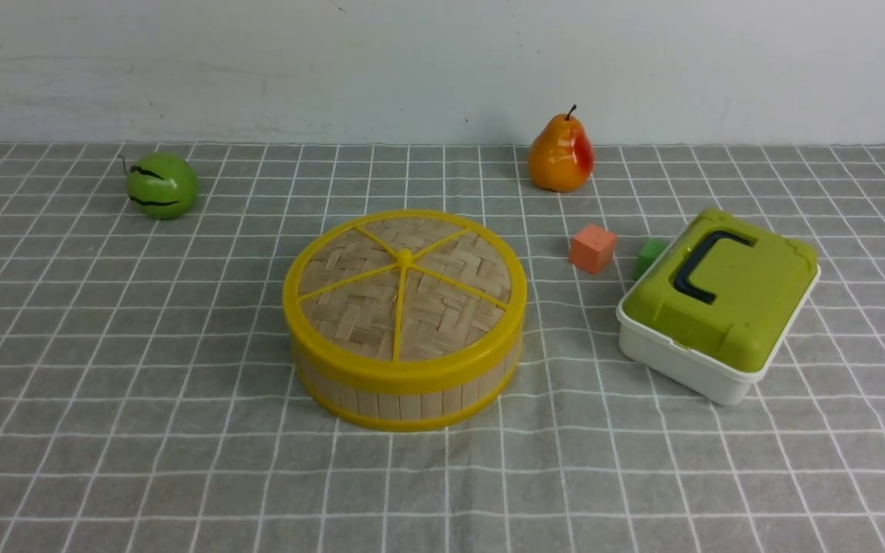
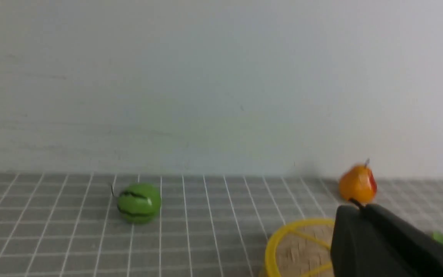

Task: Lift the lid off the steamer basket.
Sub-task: Use the left arm to lift the lid of the steamer

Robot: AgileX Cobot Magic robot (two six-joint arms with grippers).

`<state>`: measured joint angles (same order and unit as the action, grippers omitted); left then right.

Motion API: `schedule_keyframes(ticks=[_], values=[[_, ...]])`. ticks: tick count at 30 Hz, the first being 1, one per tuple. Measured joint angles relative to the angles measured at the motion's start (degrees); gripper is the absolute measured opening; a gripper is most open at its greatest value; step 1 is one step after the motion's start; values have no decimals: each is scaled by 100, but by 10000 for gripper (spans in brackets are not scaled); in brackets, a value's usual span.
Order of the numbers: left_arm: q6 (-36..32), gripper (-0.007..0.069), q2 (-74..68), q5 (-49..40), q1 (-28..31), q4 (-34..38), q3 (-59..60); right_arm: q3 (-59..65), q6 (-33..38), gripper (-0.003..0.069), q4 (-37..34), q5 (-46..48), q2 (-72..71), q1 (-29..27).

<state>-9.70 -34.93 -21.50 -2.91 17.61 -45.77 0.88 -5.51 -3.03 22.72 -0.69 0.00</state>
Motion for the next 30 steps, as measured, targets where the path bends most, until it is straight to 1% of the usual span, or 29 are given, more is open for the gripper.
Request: schedule_keyframes(ticks=[1, 3, 4, 5, 7, 9, 10, 12, 14, 16, 17, 20, 22, 23, 24, 26, 27, 28, 30], values=[[-25, -13, -109, -157, 0, 7, -113, 0, 0, 241, 0, 0, 0, 0], [-167, -13, -779, -1145, 0, 256, -857, 0, 0, 241, 0, 0, 0, 0], [-175, -13, -1061, -1459, 0, 464, -1148, 0, 0, 241, 0, 0, 0, 0], [-175, -13, -1117, -1459, 0, 464, -1148, 0, 0, 241, 0, 0, 0, 0], [-274, -13, -1949, -2228, 0, 1196, -1972, 0, 0, 241, 0, 0, 0, 0], [-396, -13, -2521, -2765, 0, 1586, -2513, 0, 0, 241, 0, 0, 0, 0], [-407, -13, -2585, -2892, 0, 1658, -2635, 0, 0, 241, 0, 0, 0, 0], [-440, -13, -3380, -3630, 0, 1958, -3289, 0, 0, 241, 0, 0, 0, 0], [-325, -13, -4085, -4244, -123, 2002, -3966, 0, 0, 241, 0, 0, 0, 0], [-93, -13, -4654, -4491, -353, 1695, -4436, 0, 0, 241, 0, 0, 0, 0], [-25, -13, -4706, -4508, -421, 1644, -4484, 0, 0, 241, 0, 0, 0, 0], [656, -13, -5453, -4663, -1083, 487, -5206, 0, 0, 241, 0, 0, 0, 0], [1147, -13, -5931, -4709, -1630, -400, -5684, 0, 0, 241, 0, 0, 0, 0], [1185, -13, -6018, -4708, -1671, -548, -5721, 0, 0, 241, 0, 0, 0, 0], [1415, -13, -6279, -4721, -1932, -936, -5925, 0, 0, 241, 0, 0, 0, 0], [1581, -9, -6710, -4727, -2221, -1443, -6232, 0, 0, 241, 0, 0, 0, 0], [1599, -4, -6795, -4727, -2266, -1526, -6317, 0, 0, 241, 0, 0, 0, 0], [1640, 17, -7084, -4727, -2400, -1762, -6499, 0, 0, 241, 0, 0, 0, 0], [1661, 65, -7464, -4727, -2532, -1945, -6697, 0, 0, 241, 0, 0, 0, 0]])
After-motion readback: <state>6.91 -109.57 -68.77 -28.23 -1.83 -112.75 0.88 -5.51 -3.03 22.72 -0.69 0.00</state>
